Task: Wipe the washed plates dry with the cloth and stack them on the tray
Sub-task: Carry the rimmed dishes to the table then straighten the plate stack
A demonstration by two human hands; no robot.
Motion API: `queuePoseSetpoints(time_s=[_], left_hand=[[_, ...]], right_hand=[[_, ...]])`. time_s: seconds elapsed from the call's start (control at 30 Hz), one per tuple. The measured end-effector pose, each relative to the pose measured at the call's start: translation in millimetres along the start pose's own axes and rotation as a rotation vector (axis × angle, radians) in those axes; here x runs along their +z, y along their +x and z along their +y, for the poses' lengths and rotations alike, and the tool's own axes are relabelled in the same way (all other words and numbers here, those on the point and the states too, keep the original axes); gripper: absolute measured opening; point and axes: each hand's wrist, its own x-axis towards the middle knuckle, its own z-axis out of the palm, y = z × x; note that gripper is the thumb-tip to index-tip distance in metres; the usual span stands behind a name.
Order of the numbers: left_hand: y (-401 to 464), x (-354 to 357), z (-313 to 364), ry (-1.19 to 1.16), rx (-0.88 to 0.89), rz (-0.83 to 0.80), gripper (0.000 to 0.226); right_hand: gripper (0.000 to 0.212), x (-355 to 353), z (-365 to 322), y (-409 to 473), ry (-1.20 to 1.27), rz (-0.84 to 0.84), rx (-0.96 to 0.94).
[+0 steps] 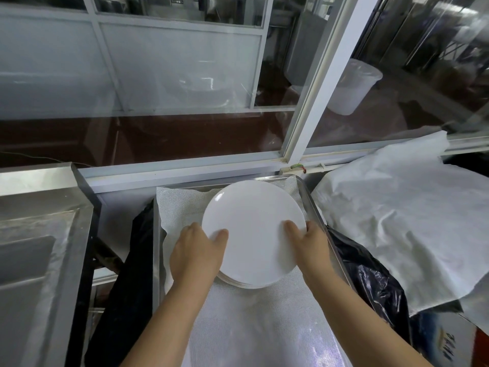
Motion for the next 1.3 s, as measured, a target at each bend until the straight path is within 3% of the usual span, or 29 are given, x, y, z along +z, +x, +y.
queuePoseSetpoints(time_s=[0.33, 0.47, 0.73, 0.87, 1.03, 1.2, 1.3], left_hand=[[-9, 2, -5, -0.045, -0.001, 0.008, 0.048], [-13, 1, -6, -0.130, -0.001, 0.009, 0.044], [-11, 1, -7, -0.276, -0.011, -0.042, 0.032], [-8, 2, -5, -0.486, -0.047, -0.042, 0.020], [-4, -4, 3, -0.805, -0.208, -0.159, 0.026], [-2, -1, 3, -0.939, -0.255, -0.140, 0.028], [-5, 1, 4, -0.977, -0.232, -0.102, 0.026]], right_hand=[[0.019, -4, -3, -13, 0.182, -0.047, -0.030], [0.035, -4, -5, -16, 0.228, -0.061, -0.037], [0.018, -5, -2, -18, 0.253, -0.057, -0.066], [0.019, -4, -2, -19, 0.254, -0.057, -0.068], [0.018, -3, -4, -17, 0.244, -0.049, -0.076], [0.013, -3, -4, -15, 0.252, -0.074, -0.076], [0.025, -3, -5, -15, 0.251, -0.093, -0.065]])
